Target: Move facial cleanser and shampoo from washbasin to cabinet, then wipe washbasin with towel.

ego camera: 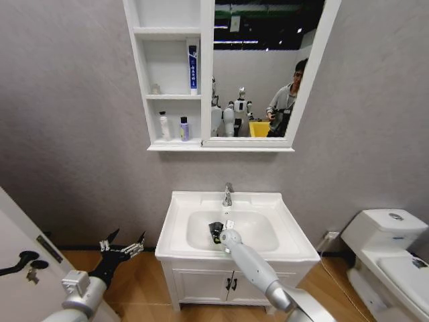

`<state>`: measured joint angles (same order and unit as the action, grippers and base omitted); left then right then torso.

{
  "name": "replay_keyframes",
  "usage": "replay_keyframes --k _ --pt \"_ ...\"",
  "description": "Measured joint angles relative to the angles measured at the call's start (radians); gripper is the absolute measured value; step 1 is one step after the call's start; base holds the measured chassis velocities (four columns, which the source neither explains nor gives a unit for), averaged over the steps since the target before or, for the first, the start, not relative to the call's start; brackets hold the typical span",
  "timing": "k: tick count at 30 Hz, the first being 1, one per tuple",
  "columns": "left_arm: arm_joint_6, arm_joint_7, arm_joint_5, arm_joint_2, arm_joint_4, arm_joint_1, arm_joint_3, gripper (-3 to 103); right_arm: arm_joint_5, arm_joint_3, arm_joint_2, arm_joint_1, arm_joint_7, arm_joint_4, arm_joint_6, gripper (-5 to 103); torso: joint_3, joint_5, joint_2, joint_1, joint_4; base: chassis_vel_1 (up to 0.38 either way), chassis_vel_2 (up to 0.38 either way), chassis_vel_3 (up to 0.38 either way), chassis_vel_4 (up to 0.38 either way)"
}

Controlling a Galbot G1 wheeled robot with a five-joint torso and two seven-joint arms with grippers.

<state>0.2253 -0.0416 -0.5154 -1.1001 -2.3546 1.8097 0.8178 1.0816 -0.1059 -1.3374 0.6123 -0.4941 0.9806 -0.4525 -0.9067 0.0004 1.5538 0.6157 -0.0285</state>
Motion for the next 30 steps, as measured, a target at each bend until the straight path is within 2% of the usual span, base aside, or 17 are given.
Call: replay_keyframes --k 2,4,5,6,8,11,14,18,19,21,22,23,24,28,30 --pt "0.000 0.000 0.000 0.000 0.000 0.000 0.000 100 0.010 0.008 0.026 0.015 -0.019 0.027 -0.011 3 0.000 0.0003 0.000 0.000 -0.0002 0.000 0.000 0.000 0.000" --pt "0.000 0.000 0.000 0.000 0.000 0.000 0.000 100 0.032 0.039 0.087 0.049 -0.070 0.094 -0.032 3 0.000 -0.0002 0.000 0.000 -0.0002 0.000 0.000 0.000 0.000" --pt "0.000 0.000 0.000 0.000 0.000 0.000 0.000 100 0.032 0.039 0.087 0.049 -0.070 0.094 -0.032 3 0.000 -0.0002 0.000 0.000 -0.0002 0.000 0.000 0.000 0.000" --pt "0.000 0.000 0.000 0.000 0.000 0.000 0.000 100 0.036 0.057 0.120 0.070 -0.099 0.135 -0.038 3 0.000 0.0000 0.000 0.000 -0.0009 0.000 0.000 0.000 0.000" --pt "0.000 0.000 0.000 0.000 0.000 0.000 0.000 100 -0.009 0.071 0.162 0.084 -0.117 0.160 -0.036 3 0.000 -0.0001 0.000 0.000 -0.0011 0.000 0.000 0.000 0.000" --pt "0.000 0.000 0.000 0.000 0.000 0.000 0.000 100 -0.049 0.063 0.170 0.079 -0.109 0.153 -0.023 3 0.000 -0.0004 0.000 0.000 -0.0015 0.000 0.000 0.000 0.000" --pt "0.000 0.000 0.000 0.000 0.000 0.000 0.000 100 -0.028 0.048 0.129 0.050 -0.110 0.126 -0.025 3 0.000 -0.0007 0.000 0.000 -0.0017 0.000 0.000 0.000 0.000" --pt "0.000 0.000 0.000 0.000 0.000 0.000 0.000 100 0.028 -0.006 0.045 -0.010 -0.108 0.055 -0.026 3 0.000 -0.0005 0.000 0.000 0.0000 0.000 0.000 0.000 0.000" --pt "0.000 0.000 0.000 0.000 0.000 0.000 0.000 100 0.028 -0.006 0.045 -0.010 -0.108 0.055 -0.026 3 0.000 -0.0005 0.000 0.000 0.0000 0.000 0.000 0.000 0.000" --pt "0.000 0.000 0.000 0.000 0.000 0.000 0.000 100 0.049 -0.028 -0.013 -0.045 -0.100 -0.009 -0.024 3 0.000 -0.0007 0.000 0.000 -0.0002 0.000 0.000 0.000 0.000" --pt "0.000 0.000 0.000 0.000 0.000 0.000 0.000 100 0.049 -0.028 -0.013 -0.045 -0.100 -0.009 -0.024 3 0.000 -0.0007 0.000 0.000 -0.0002 0.000 0.000 0.000 0.000" --pt "0.000 0.000 0.000 0.000 0.000 0.000 0.000 100 0.048 -0.031 -0.037 -0.056 -0.098 -0.036 -0.017 3 0.000 -0.0010 0.000 0.000 -0.0008 0.000 0.000 0.000 0.000" --pt "0.000 0.000 0.000 0.000 0.000 0.000 0.000 100 0.060 -0.033 -0.098 -0.080 -0.098 -0.077 -0.007 3 0.000 -0.0008 0.000 0.000 -0.0009 0.000 0.000 0.000 0.000" --pt "0.000 0.000 0.000 0.000 0.000 0.000 0.000 100 0.071 -0.023 -0.102 -0.082 -0.111 -0.070 -0.005 3 0.000 -0.0002 0.000 0.000 0.0000 0.000 0.000 0.000 0.000" --pt "0.000 0.000 0.000 0.000 0.000 0.000 0.000 100 0.073 -0.002 -0.068 -0.069 -0.143 -0.042 0.001 3 0.000 0.0000 0.000 0.000 0.0004 0.000 0.000 0.000 0.000"
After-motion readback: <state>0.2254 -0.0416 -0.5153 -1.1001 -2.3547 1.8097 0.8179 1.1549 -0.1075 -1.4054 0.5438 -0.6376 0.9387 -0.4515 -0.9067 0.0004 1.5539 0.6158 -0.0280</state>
